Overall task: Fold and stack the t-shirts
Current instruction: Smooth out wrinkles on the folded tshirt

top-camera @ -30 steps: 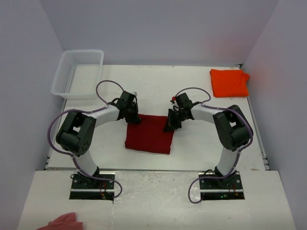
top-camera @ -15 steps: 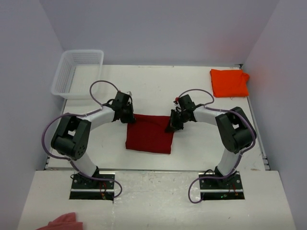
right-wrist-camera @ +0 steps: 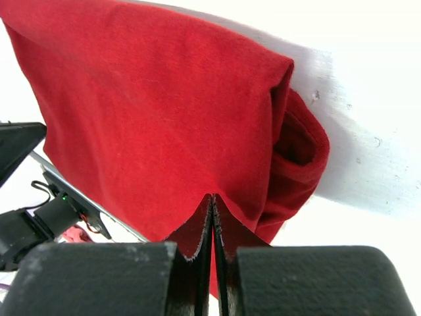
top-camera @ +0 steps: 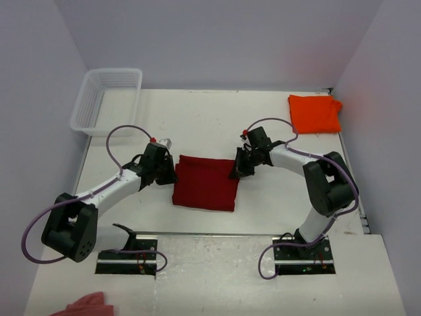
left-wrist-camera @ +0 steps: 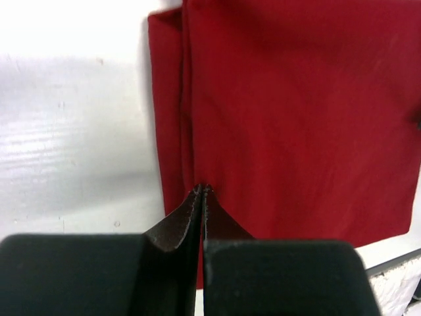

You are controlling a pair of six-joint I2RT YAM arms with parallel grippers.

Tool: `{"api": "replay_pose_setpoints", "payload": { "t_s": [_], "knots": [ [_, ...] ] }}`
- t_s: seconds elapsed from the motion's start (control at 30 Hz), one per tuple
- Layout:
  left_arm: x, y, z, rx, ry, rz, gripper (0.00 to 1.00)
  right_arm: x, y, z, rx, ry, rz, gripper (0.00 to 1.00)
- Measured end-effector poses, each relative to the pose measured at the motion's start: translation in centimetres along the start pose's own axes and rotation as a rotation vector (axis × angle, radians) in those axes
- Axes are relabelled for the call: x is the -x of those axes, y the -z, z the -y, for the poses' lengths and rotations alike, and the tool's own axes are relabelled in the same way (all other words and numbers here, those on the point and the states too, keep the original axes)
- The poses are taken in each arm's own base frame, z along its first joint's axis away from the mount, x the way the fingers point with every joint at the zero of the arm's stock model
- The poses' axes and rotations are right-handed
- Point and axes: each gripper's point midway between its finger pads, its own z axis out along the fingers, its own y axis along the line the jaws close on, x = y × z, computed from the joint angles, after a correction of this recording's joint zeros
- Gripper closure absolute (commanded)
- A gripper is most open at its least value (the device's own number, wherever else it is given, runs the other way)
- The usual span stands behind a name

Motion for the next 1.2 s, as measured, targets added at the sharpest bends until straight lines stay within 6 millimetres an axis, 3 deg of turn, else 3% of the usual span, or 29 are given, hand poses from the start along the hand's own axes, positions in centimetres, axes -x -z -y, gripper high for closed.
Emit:
{"api": "replay_pose_setpoints", "payload": {
  "t_s": [0.5,0.77,0.9,1.07,1.17,1.2],
  "knots": [
    [-5.6,-0.7,-2.5,0.026,0.064,-0.099,1.00,-2.1,-2.0,1.3,0.001,-0.013,-0.057,1.00],
    [-5.1,-1.0,-2.5,0.038,0.070,-0.090,1.00,-2.3,-2.3,1.1,0.014,-0.024,-0.065,1.00],
    [-4.3,-0.5,-3.5,0.120,0.064,-0.063,1.00,-2.2,-1.9,1.4,-0.016,-0.012,-0.049,1.00],
    [-1.7,1.2,-4.6,0.251,0.061,-0.003,1.00,-1.3,0.2,1.0,-0.076,0.039,0.006,1.00],
    [0.6,2.2,-4.3,0.290,0.059,0.056,1.00,0.0,2.6,-0.5,-0.069,0.086,0.080,0.99],
    [1.2,2.5,-4.2,0.295,0.059,0.069,1.00,0.4,3.5,-1.3,-0.058,0.103,0.110,0.95]
  ]
}}
